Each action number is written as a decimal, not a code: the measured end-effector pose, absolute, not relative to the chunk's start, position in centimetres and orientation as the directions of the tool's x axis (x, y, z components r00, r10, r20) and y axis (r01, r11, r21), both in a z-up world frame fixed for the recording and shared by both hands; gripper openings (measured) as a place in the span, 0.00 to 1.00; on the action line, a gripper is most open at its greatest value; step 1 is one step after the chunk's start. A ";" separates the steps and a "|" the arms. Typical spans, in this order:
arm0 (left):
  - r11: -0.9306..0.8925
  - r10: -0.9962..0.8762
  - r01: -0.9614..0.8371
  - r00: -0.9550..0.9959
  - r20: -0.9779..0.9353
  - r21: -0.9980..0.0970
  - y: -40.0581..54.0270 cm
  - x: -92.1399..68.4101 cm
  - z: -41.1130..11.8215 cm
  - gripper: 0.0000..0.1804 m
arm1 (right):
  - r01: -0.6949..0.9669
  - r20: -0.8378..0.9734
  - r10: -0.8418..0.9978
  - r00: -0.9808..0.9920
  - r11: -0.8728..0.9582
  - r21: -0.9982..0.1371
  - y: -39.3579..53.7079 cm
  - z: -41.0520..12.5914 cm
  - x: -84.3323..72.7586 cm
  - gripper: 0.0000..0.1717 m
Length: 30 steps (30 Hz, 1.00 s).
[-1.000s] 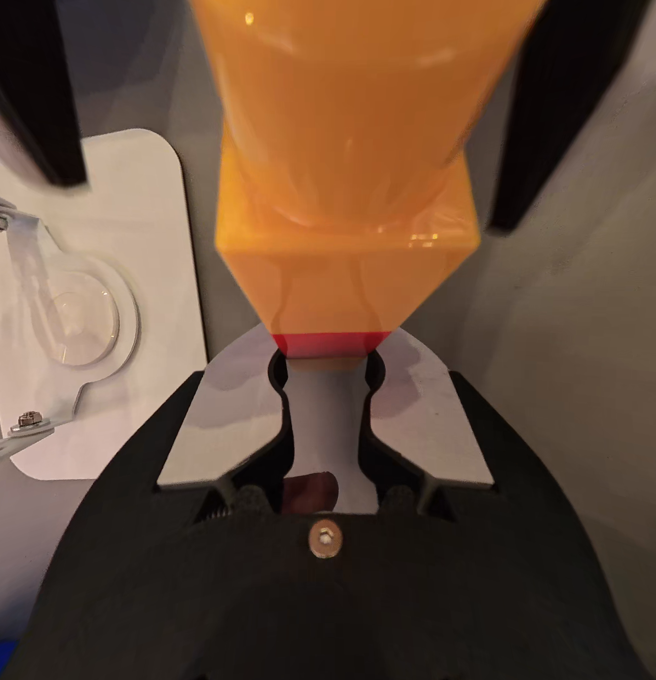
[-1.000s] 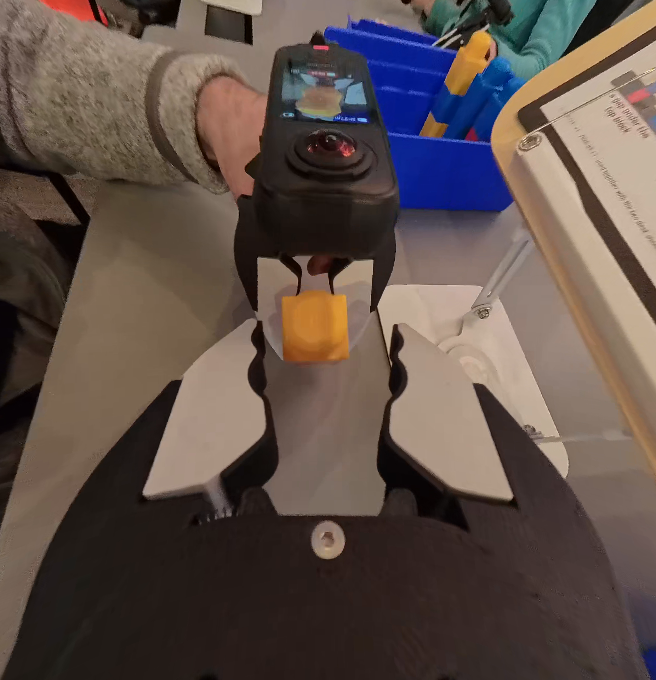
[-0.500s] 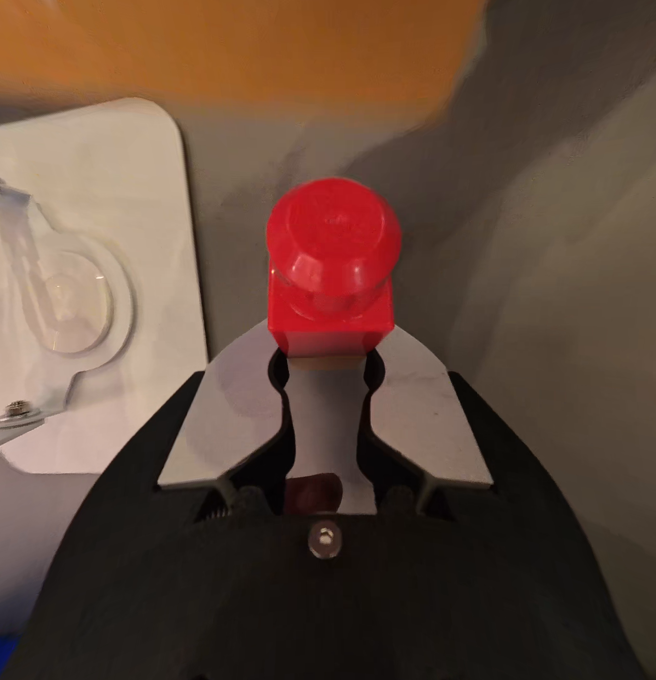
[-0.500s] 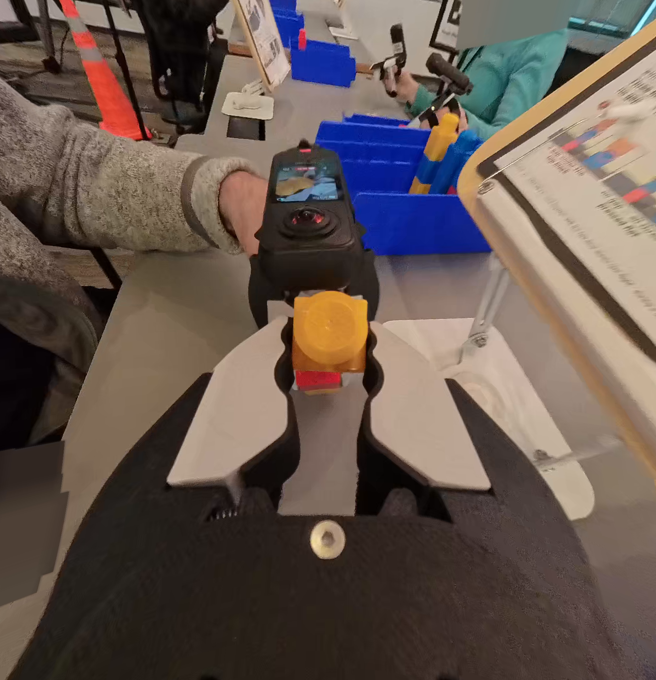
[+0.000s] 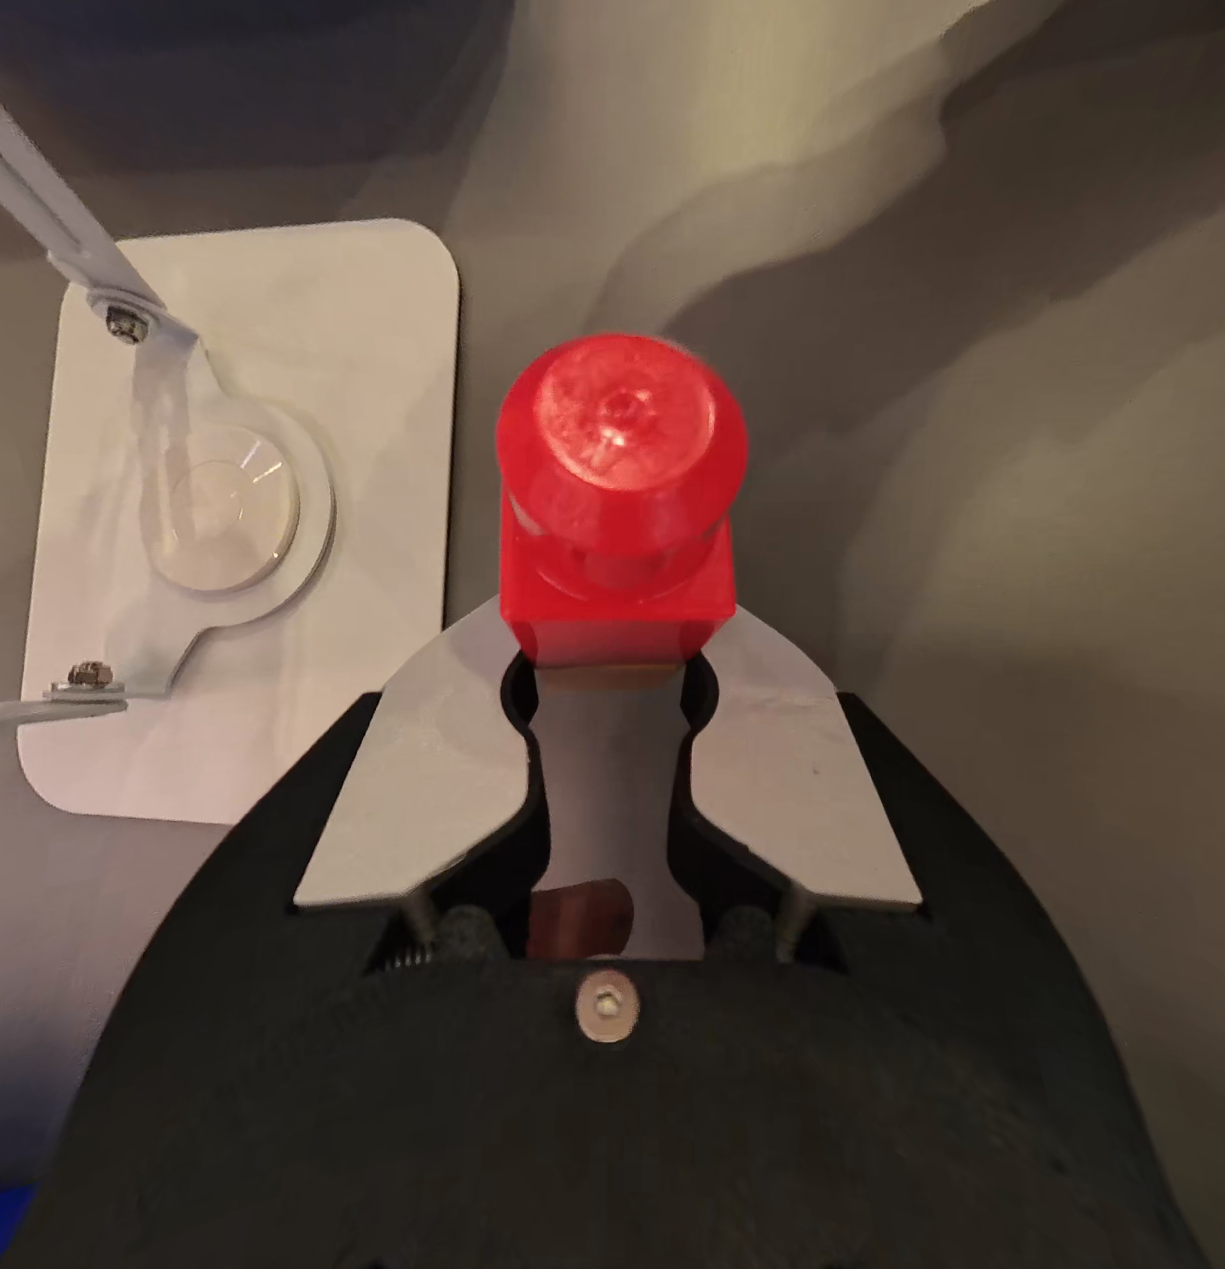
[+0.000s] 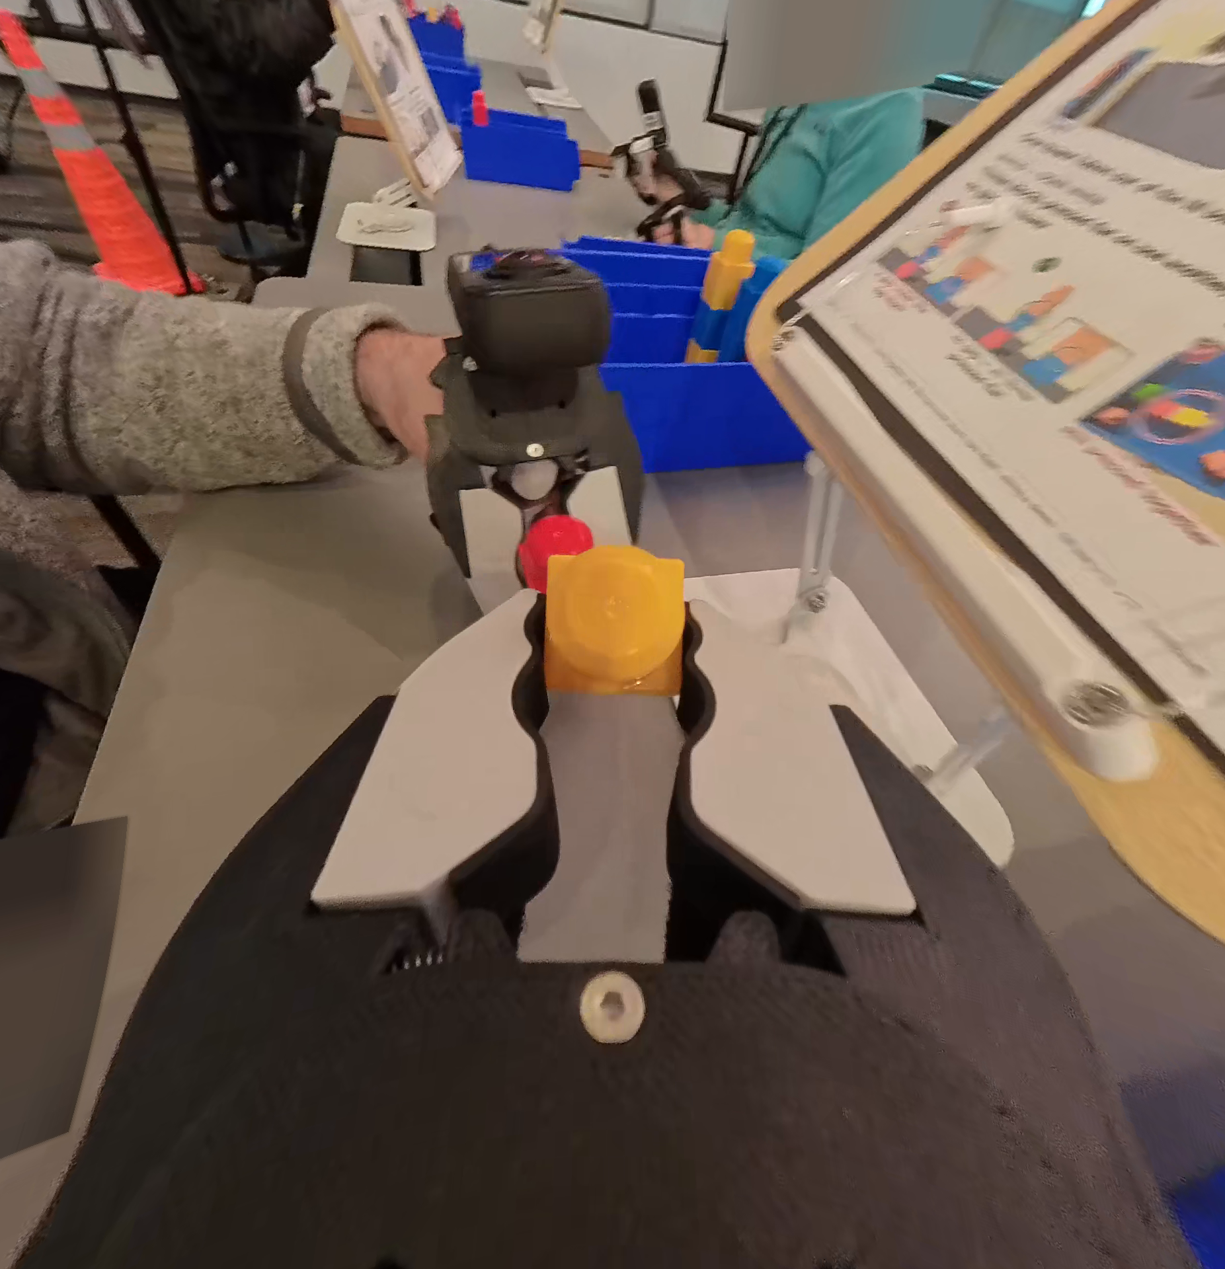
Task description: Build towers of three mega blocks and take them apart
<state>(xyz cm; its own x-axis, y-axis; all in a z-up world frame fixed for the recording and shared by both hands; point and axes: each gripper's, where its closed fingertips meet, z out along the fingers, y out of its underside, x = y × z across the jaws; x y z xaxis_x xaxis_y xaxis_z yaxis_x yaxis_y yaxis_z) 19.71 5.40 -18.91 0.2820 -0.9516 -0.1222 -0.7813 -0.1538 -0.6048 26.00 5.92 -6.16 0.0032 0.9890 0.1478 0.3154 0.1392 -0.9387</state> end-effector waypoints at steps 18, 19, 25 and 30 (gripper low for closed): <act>-0.180 -0.944 -0.759 0.313 -0.108 -0.626 5.9 19.1 -19.1 0.22 | 0.256 0.006 0.420 0.908 -0.541 -0.801 27.6 -11.0 53.3 0.21; -0.180 -0.945 -0.758 0.310 -0.105 -0.627 5.8 19.1 -19.2 0.22 | 0.262 0.015 0.402 0.915 -0.568 -0.780 27.9 -11.8 53.7 0.21; -0.178 -0.947 -0.761 0.306 -0.102 -0.624 5.8 19.2 -19.2 0.22 | 0.296 0.072 0.343 0.937 -0.666 -0.684 29.6 -15.6 54.7 0.21; -0.177 -0.948 -0.759 0.303 -0.098 -0.627 5.8 19.2 -19.2 0.22 | 0.312 0.108 0.317 0.942 -0.712 -0.630 30.6 -17.4 55.1 0.21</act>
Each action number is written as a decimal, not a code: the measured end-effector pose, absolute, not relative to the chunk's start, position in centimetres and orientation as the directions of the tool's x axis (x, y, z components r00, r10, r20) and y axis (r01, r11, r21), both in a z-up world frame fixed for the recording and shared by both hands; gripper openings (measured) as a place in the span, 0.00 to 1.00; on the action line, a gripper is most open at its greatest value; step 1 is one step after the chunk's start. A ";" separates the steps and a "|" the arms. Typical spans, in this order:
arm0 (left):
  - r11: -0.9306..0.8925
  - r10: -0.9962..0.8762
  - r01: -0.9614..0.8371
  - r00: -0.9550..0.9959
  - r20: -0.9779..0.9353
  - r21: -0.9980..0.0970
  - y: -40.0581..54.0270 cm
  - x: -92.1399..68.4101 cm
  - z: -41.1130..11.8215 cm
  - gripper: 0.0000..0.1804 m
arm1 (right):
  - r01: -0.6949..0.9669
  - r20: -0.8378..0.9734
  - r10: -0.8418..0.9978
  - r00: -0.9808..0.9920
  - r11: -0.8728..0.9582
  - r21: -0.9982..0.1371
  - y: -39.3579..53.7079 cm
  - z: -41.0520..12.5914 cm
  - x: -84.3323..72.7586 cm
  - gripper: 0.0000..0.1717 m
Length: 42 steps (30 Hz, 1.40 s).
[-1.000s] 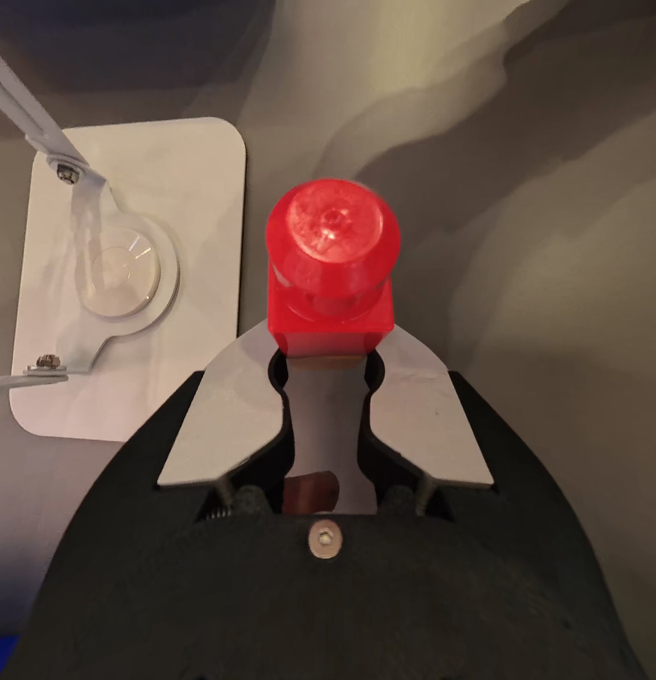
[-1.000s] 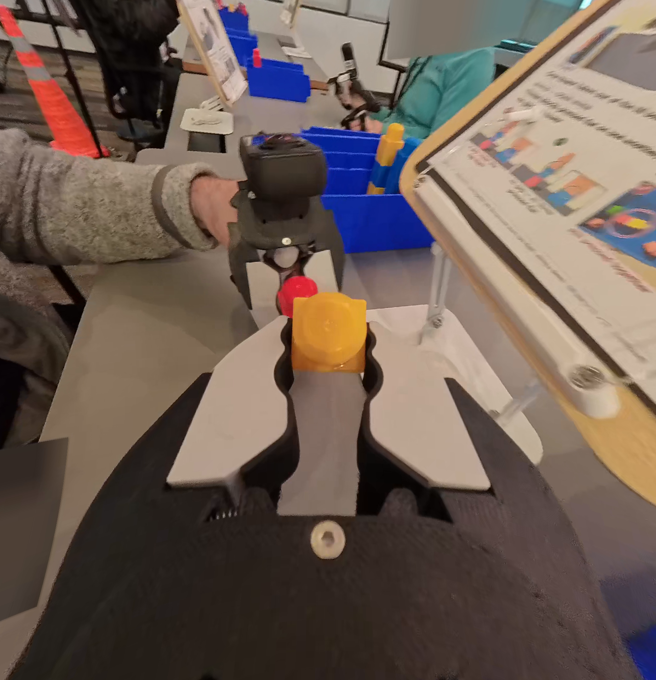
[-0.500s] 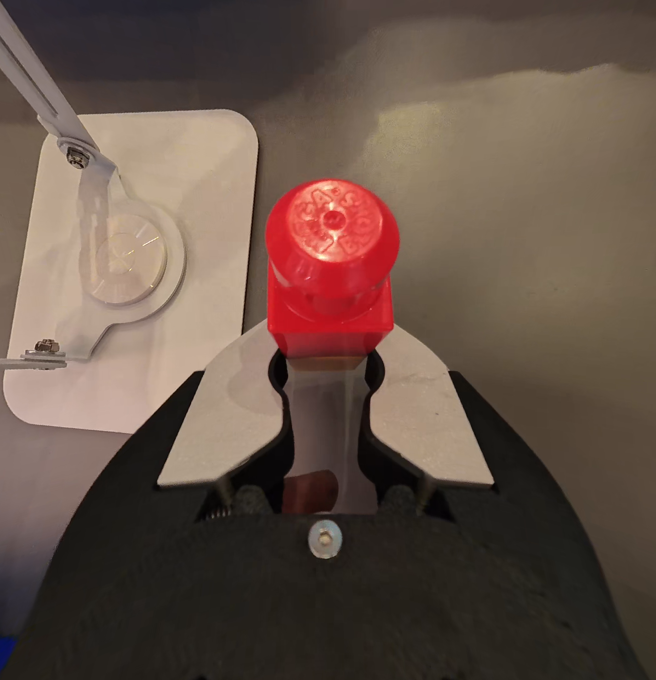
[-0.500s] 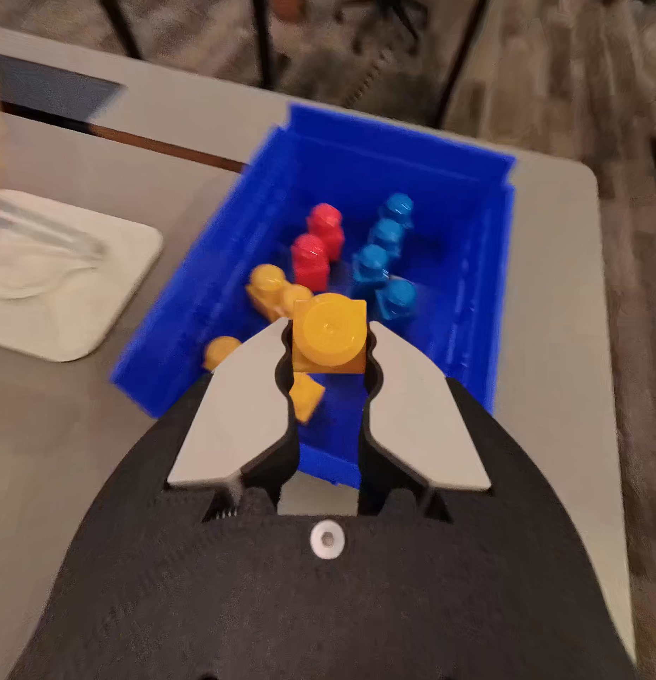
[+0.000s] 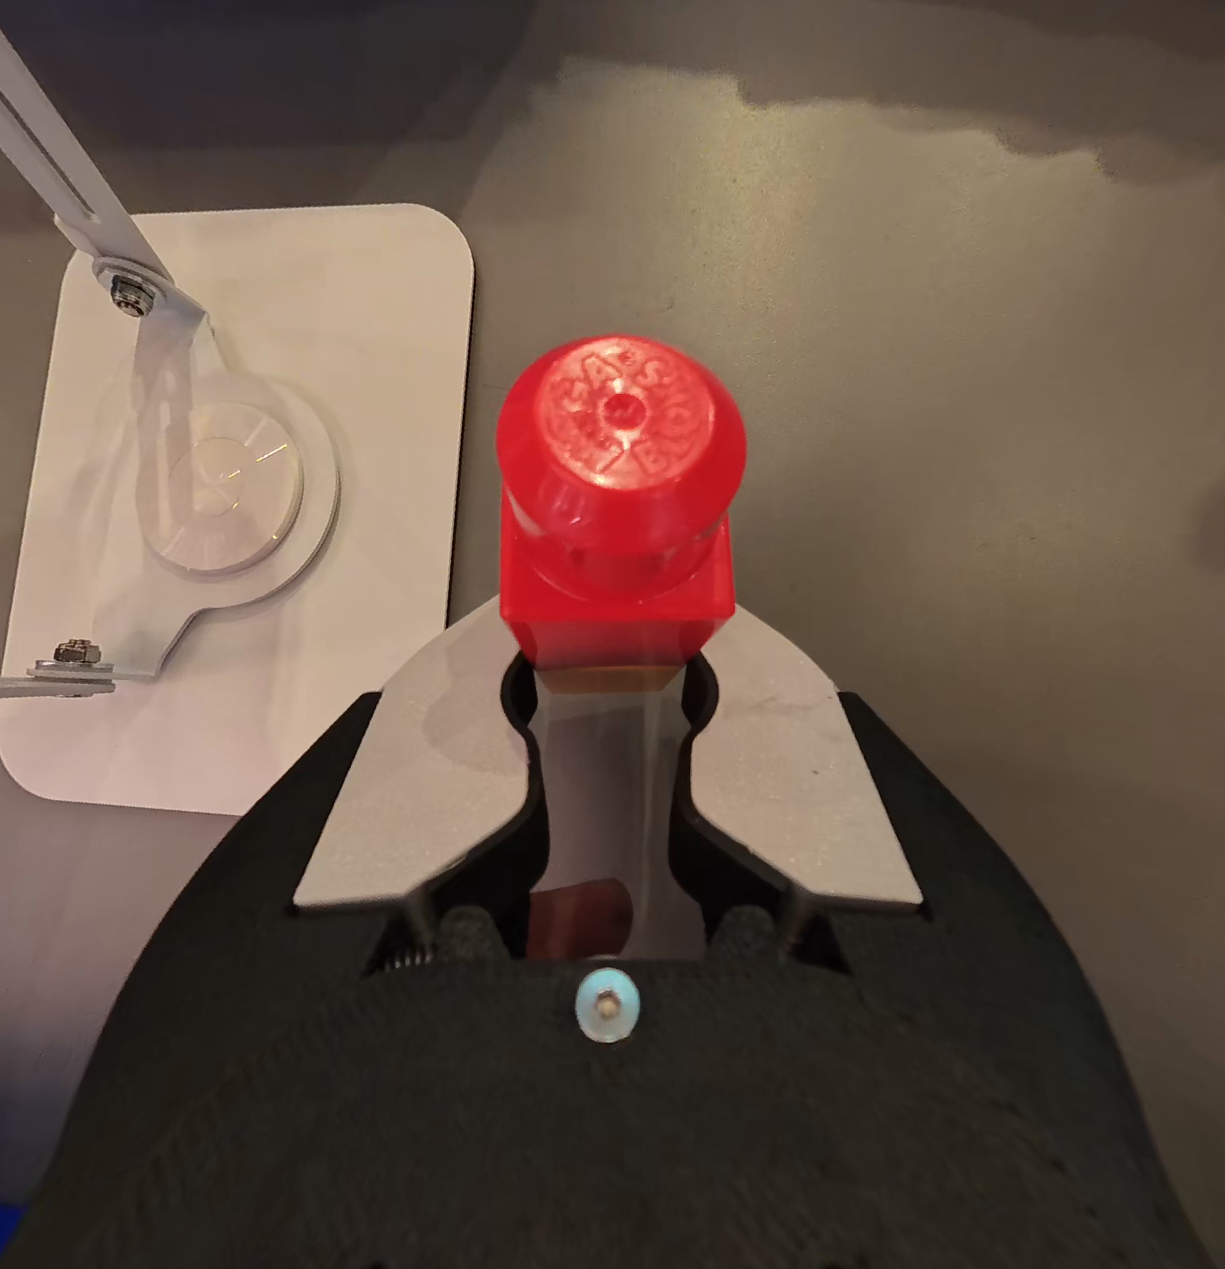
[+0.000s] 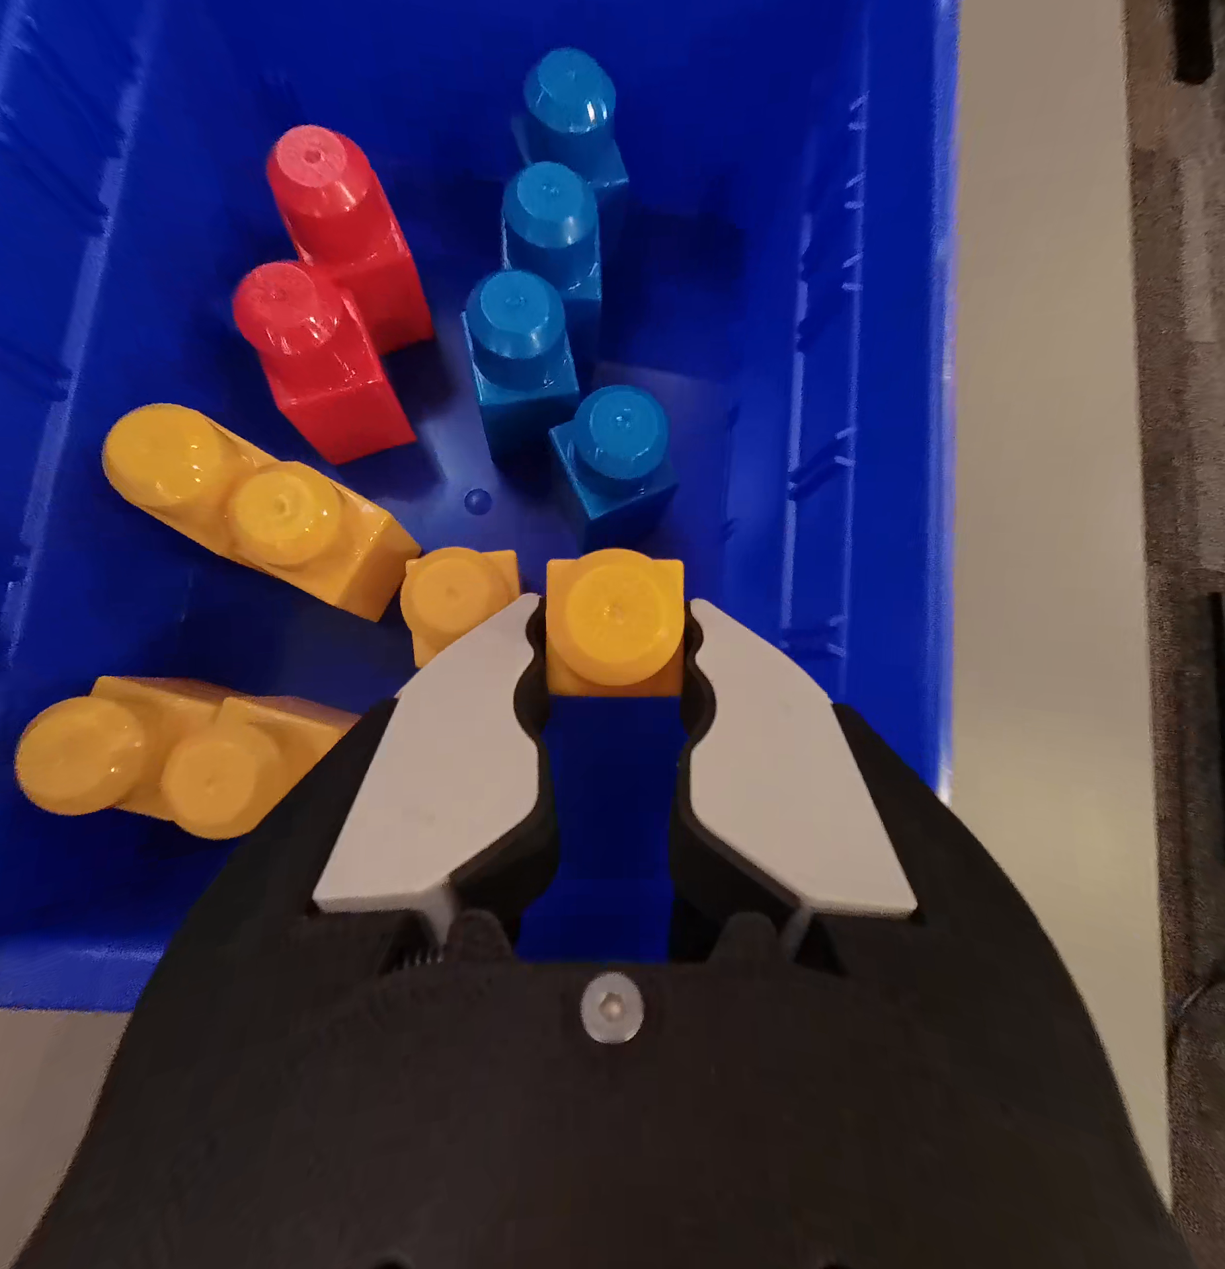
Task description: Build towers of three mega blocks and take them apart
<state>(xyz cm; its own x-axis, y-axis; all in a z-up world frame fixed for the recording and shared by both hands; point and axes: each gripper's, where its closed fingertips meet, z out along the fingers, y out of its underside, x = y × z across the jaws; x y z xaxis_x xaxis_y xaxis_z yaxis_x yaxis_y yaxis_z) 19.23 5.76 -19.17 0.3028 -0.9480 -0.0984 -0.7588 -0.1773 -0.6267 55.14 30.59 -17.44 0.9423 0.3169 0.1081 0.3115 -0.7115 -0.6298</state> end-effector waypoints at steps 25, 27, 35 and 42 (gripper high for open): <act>-0.185 -0.946 -0.749 0.312 -0.092 -0.637 6.0 19.5 -19.0 0.22 | 0.393 0.128 0.377 0.917 -0.804 -0.447 29.6 -19.0 55.0 0.30; -0.183 -0.947 -0.748 0.309 -0.091 -0.638 6.0 19.6 -19.0 0.22 | 0.391 0.121 0.382 0.916 -0.786 -0.479 29.2 -17.6 54.9 0.31; -0.182 -0.958 -0.737 0.282 -0.052 -0.651 5.3 20.5 -18.9 0.22 | 0.609 0.305 0.604 0.736 -0.396 -0.687 24.0 -7.7 48.0 0.28; -0.167 -0.973 -0.719 0.231 -0.005 -0.675 4.2 21.7 -18.4 0.22 | 0.576 0.175 0.982 0.076 0.101 -0.811 8.8 -6.8 29.0 0.29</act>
<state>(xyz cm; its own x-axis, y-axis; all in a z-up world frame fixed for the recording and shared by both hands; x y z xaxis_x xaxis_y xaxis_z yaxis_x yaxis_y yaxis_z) 21.72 4.23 -18.44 0.2315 -0.9728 -0.0052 -0.7186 -0.1673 -0.6750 28.96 8.82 -6.79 0.0756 0.9816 0.1752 0.5757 0.1005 -0.8115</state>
